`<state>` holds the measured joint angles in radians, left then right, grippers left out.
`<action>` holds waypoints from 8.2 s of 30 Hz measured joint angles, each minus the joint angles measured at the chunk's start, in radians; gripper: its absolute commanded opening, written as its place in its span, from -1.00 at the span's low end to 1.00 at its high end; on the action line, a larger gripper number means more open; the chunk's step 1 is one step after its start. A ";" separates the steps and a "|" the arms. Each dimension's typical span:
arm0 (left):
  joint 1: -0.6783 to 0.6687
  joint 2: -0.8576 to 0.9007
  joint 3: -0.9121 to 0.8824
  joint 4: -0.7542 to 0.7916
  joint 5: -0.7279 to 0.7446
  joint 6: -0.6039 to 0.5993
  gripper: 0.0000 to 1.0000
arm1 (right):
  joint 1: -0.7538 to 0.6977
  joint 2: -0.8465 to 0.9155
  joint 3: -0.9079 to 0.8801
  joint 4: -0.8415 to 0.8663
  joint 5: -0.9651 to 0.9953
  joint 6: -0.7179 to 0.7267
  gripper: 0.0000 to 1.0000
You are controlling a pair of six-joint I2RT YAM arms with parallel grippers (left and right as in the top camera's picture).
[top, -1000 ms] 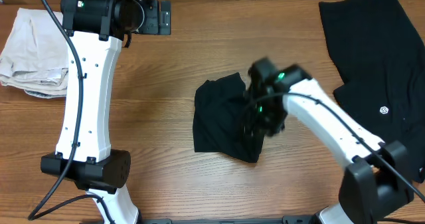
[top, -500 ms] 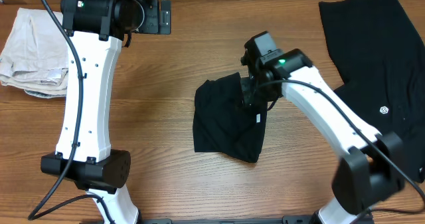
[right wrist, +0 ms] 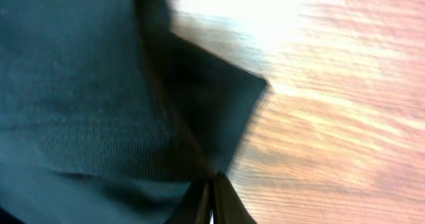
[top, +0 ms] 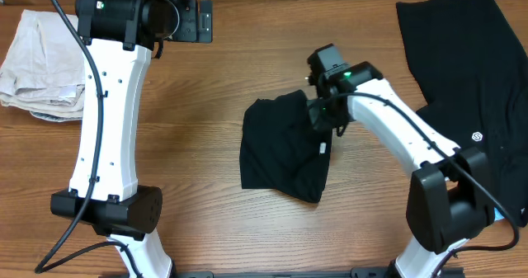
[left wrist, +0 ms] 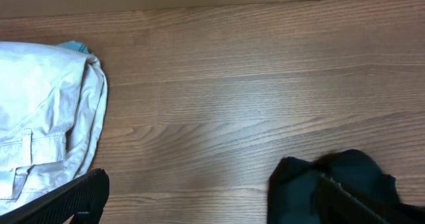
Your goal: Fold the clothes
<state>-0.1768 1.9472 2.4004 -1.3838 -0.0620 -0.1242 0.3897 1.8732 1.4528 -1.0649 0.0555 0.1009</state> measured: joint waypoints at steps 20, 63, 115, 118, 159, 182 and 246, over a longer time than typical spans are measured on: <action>0.000 0.000 0.000 0.000 0.000 0.000 1.00 | -0.343 -0.003 0.098 -0.134 -0.198 -0.024 0.36; 0.000 0.034 0.000 -0.047 0.090 0.004 0.99 | -0.187 -0.034 0.156 -0.100 -0.397 0.215 1.00; -0.415 0.616 -0.069 0.092 -0.011 0.352 -0.91 | -0.553 -0.053 0.497 -0.306 -0.264 0.205 0.98; -0.359 0.600 -0.105 0.121 -0.064 0.344 -0.82 | -0.553 -0.053 0.497 -0.305 -0.261 0.200 0.98; -0.274 0.626 0.124 -0.003 -0.062 0.143 0.86 | -0.553 -0.053 0.496 -0.298 -0.261 0.185 1.00; -0.274 0.624 -0.111 0.150 -0.268 0.021 -0.92 | -0.553 -0.053 0.496 -0.297 -0.261 0.167 1.00; 0.632 0.465 0.447 0.320 -0.216 0.883 -0.92 | -0.553 -0.053 0.496 -0.391 -0.327 0.161 0.93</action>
<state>0.4557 2.4119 2.8475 -1.0634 -0.2775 0.7593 -0.1631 1.8206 1.9484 -1.4555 -0.2710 0.2615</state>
